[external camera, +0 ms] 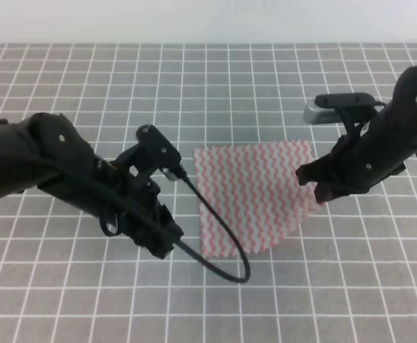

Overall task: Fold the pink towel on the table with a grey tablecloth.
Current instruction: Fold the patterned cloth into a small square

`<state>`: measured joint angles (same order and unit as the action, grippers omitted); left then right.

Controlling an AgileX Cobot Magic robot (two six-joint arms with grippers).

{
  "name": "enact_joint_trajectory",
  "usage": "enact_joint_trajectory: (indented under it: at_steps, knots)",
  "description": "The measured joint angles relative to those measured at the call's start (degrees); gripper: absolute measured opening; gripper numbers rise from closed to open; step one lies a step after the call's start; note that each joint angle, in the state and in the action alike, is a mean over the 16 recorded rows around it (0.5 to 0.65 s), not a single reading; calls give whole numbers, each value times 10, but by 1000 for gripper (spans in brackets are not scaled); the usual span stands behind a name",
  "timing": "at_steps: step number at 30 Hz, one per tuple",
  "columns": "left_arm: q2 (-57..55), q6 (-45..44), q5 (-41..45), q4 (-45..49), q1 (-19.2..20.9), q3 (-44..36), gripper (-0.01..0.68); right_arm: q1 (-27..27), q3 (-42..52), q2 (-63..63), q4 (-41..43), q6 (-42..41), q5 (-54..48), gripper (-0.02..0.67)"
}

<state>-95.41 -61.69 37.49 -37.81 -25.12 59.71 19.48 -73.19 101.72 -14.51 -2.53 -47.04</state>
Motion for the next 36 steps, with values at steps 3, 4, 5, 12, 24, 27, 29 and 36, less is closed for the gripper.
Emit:
enact_joint_trajectory:
  at_steps: [3, 4, 5, 12, 24, 27, 29, 36]
  knots:
    - [-1, -20, 3, 16, -11, 0, 287, 0, -11, 0, -4, -3, -7, -16]
    - [-1, -26, 2, 20, -16, 0, 307, 0, -13, 0, -5, -4, -8, -16]
    - [-2, -32, -1, 24, -22, 0, 325, 0, -15, -1, -6, -5, -8, -16]
    - [-9, -49, -45, 61, -73, 1, 381, 0, -22, -1, -13, -7, -3, -16]
    - [-27, -23, -87, 112, -112, 1, 383, -1, -29, -2, -16, -8, 9, -16]
    - [-31, -18, -88, 115, -112, 2, 382, -1, -37, -2, -16, -8, 10, -16]
    - [-33, -16, -88, 116, -112, 2, 382, -1, -42, -2, -15, -8, 10, -16]
    - [-40, -11, -90, 118, -112, 2, 382, -1, -60, -1, -15, -8, 8, -16]
